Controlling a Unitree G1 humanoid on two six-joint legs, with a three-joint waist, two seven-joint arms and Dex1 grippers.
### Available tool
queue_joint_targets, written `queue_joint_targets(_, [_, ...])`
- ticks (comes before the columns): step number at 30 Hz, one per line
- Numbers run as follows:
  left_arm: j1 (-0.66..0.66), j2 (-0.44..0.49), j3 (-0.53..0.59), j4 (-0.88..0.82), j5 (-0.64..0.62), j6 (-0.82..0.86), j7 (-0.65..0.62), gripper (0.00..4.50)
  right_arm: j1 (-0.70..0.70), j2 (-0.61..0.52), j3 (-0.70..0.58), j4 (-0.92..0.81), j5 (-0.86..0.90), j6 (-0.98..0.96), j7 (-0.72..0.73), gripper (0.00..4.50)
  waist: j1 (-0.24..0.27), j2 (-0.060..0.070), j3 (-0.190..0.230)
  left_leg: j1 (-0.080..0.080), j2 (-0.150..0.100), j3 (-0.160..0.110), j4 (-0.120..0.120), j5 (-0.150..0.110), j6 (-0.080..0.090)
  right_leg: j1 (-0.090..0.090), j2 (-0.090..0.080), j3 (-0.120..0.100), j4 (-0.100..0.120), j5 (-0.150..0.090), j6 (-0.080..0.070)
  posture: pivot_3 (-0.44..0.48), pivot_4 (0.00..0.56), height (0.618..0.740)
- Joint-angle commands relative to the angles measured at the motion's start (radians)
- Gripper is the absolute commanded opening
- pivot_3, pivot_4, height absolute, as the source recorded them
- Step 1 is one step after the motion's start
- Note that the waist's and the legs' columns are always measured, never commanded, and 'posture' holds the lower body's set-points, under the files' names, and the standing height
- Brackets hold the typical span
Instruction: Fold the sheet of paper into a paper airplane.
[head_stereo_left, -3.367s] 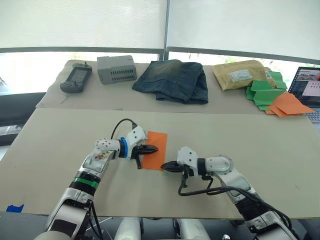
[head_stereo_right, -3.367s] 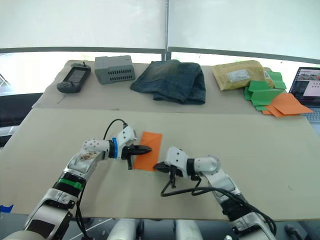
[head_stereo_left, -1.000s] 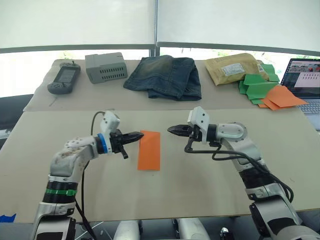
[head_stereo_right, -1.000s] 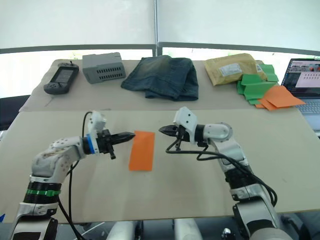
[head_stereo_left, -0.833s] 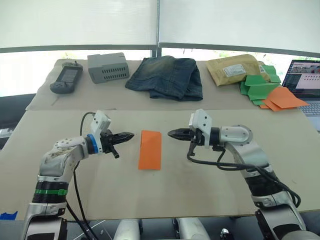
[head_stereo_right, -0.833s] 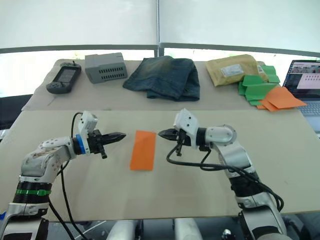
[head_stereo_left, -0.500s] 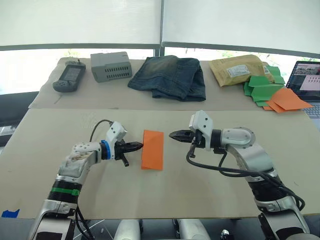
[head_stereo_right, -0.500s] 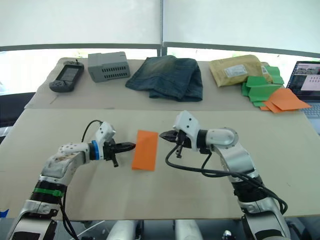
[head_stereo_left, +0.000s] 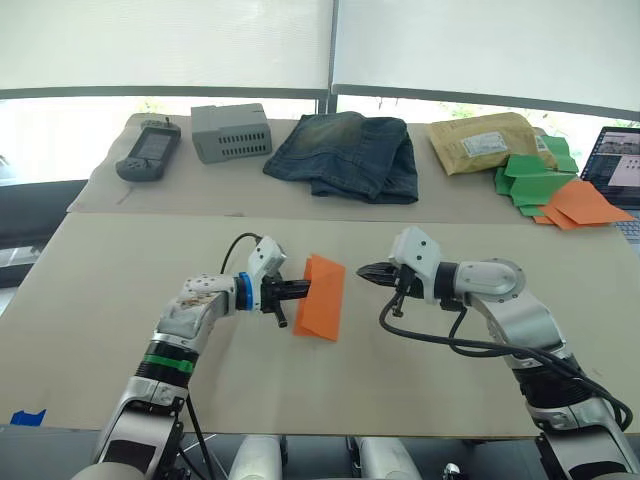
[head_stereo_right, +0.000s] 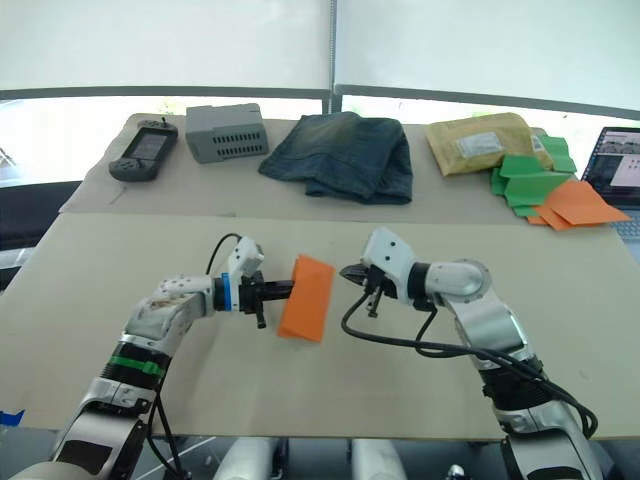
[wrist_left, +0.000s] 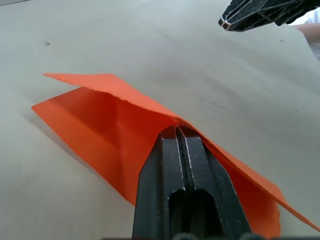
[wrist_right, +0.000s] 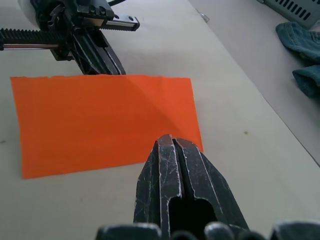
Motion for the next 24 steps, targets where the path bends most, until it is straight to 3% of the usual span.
queue_joint_targets(1, [-0.05,-0.027,-0.033,0.026,0.032,-0.06,-0.02,0.0,-0.001,-0.023,-0.037,-0.058,0.004,0.009,-0.019,0.01,0.001,0.0,0.0,-0.001,0.0,0.0,0.001,0.0,0.0,0.0,0.0,0.0,0.0,0.0,0.001,0.0,0.15,0.728])
queue_joint_targets(9, [-0.101,-0.125,-0.072,0.121,0.064,-0.11,-0.021,0.0,0.068,-0.077,-0.036,-0.122,-0.008,0.123,-0.062,0.01,0.013,0.0,0.0,-0.005,-0.001,-0.001,0.008,0.0,0.0,0.0,0.0,0.0,-0.001,0.002,0.003,0.0,0.15,0.728])
queue_joint_targets(15, [-0.114,-0.138,-0.081,0.15,0.081,-0.129,-0.037,0.0,0.134,-0.054,0.072,-0.087,-0.089,0.09,-0.103,0.01,0.013,0.0,0.0,-0.005,-0.001,-0.001,0.008,0.0,0.0,0.0,0.0,0.0,0.0,0.002,0.003,0.0,0.15,0.728])
queue_joint_targets(24, [-0.117,-0.158,-0.08,0.153,0.093,-0.135,-0.038,0.0,0.15,-0.006,0.122,0.035,-0.116,-0.033,-0.088,0.01,0.014,0.0,0.0,-0.003,-0.001,-0.001,0.009,0.0,0.0,0.002,0.0,0.0,0.0,0.002,0.004,0.0,0.15,0.728])
